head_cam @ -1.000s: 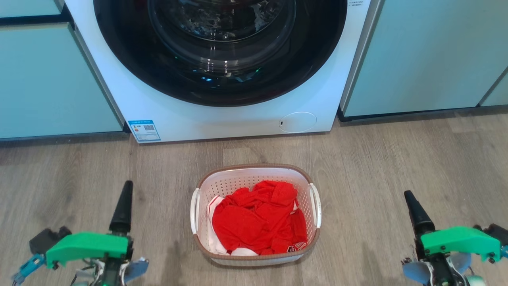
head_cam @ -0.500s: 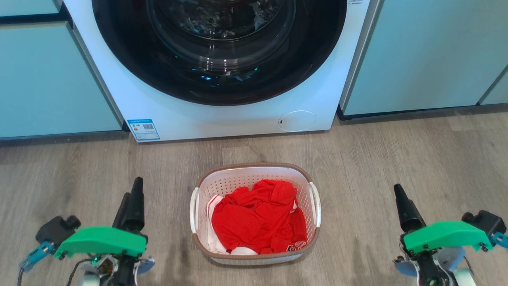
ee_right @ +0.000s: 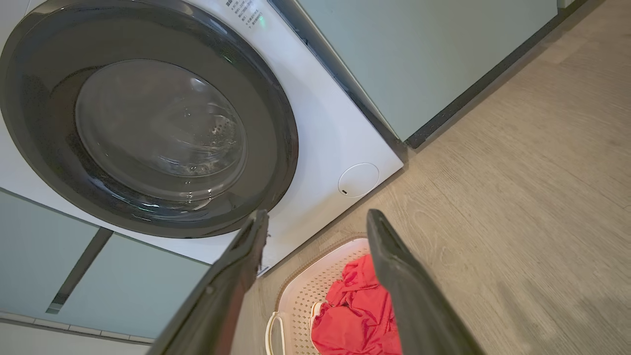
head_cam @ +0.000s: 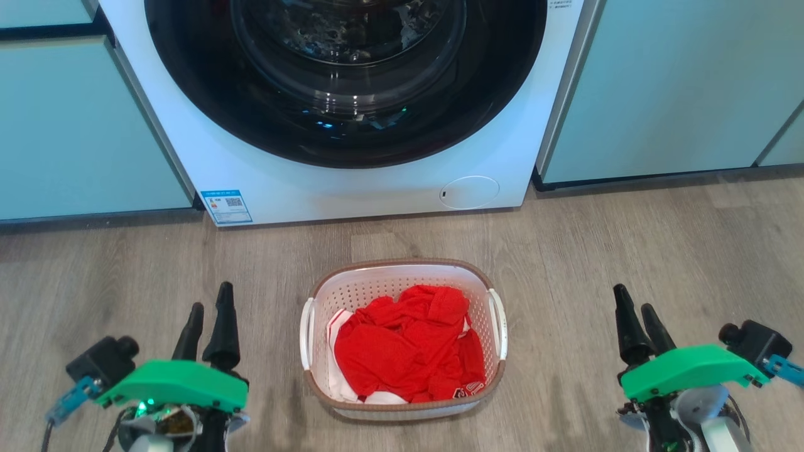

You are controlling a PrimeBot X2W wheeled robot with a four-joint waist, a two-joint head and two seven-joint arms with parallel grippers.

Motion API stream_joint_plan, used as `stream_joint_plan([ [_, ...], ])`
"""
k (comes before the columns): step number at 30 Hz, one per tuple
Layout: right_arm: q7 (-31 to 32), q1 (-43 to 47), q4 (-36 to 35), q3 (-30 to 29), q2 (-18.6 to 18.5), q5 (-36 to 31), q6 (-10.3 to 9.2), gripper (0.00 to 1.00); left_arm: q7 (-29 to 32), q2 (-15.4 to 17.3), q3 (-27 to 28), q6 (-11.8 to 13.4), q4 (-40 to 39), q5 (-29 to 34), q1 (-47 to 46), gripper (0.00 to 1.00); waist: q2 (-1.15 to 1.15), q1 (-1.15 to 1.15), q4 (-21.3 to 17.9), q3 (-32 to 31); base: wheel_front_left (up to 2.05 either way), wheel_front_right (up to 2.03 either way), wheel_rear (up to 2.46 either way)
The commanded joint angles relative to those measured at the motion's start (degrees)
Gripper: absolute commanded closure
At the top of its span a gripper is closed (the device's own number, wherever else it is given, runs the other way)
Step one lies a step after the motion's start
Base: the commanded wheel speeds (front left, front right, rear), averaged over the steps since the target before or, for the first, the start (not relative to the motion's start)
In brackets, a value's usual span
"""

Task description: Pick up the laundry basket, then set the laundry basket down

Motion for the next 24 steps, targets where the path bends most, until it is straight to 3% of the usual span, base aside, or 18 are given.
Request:
stream_joint_plan([
  [1,-0.8,-2.6,-2.5,0.9,-0.6,-1.7,-0.06,0.0,-0.7,0.7,0.5,0.2,-2.4,1.7,-0.9,0.0,0.0,0.0,0.0,0.0,0.0,0.0,0.0],
  [24,-4.6,-1.8,-3.0,3.9,-0.7,-18.3,-0.07,0.0,-4.5,0.9,-0.9,2.0,-4.4,18.5,1.8,0.0,0.0,0.0,-0.1,-0.5,0.0,0.0,0.0],
])
